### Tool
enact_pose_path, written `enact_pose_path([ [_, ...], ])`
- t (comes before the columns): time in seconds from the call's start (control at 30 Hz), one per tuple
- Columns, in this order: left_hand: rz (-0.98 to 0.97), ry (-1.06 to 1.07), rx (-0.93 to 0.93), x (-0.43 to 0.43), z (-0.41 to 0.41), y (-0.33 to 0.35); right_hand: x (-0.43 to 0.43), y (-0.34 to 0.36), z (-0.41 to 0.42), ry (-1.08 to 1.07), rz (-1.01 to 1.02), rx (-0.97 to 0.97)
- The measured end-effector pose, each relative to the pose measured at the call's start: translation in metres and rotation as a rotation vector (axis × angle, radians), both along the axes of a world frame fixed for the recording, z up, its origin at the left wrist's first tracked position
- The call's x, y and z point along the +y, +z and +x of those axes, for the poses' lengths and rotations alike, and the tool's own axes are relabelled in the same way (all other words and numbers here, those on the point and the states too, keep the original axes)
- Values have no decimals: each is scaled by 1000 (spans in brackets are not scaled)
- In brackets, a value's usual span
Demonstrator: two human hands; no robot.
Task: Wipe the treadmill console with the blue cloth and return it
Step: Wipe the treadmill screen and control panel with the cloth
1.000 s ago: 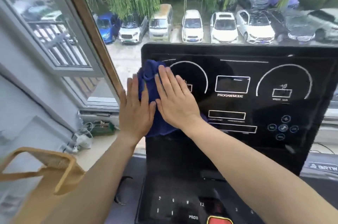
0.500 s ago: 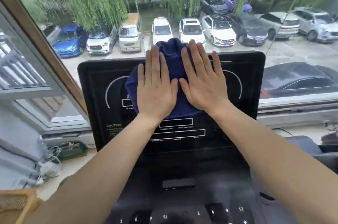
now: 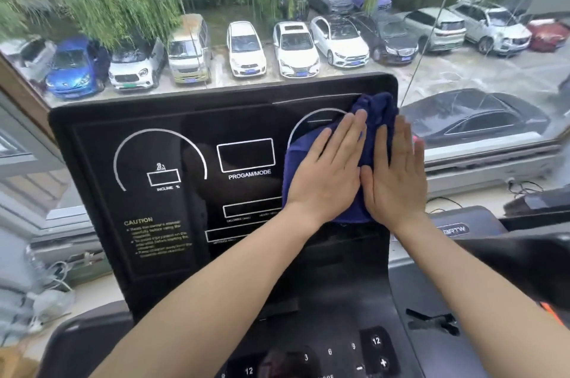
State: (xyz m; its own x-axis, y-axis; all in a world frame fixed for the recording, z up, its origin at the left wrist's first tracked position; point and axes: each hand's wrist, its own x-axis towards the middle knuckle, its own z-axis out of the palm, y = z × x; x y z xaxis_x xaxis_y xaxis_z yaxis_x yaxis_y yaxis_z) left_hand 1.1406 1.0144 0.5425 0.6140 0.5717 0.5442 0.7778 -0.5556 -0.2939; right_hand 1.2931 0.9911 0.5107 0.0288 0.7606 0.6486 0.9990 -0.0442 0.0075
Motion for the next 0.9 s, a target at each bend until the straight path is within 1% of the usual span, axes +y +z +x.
enact_pose_path([
  [0.07,1,-18,34,-9,-25,-18,-9,-15,-22,7,-22,-8],
  [0.13,3,-6,19,-12,-54,-28,-9,-18,-51,38,-7,-33],
  [0.3,16,114,-101,-8,-140,-20,9,9,-135,190,57,-129],
  [0.4,28,199,-216,-7,-207,-13,21,27,-206,288,54,-166],
  [0.57,91,343,-364,-10,-299,-29,27,32,-312,410,49,-205],
  [0.67,89,361,-399,-20,-318,-51,20,18,-331,459,59,-233],
  [0.77,38,372,-420,-41,-317,-79,6,-8,-327,528,37,-308],
  [0.9,-47,414,-356,-72,-300,-120,-20,-53,-302,583,3,-362],
])
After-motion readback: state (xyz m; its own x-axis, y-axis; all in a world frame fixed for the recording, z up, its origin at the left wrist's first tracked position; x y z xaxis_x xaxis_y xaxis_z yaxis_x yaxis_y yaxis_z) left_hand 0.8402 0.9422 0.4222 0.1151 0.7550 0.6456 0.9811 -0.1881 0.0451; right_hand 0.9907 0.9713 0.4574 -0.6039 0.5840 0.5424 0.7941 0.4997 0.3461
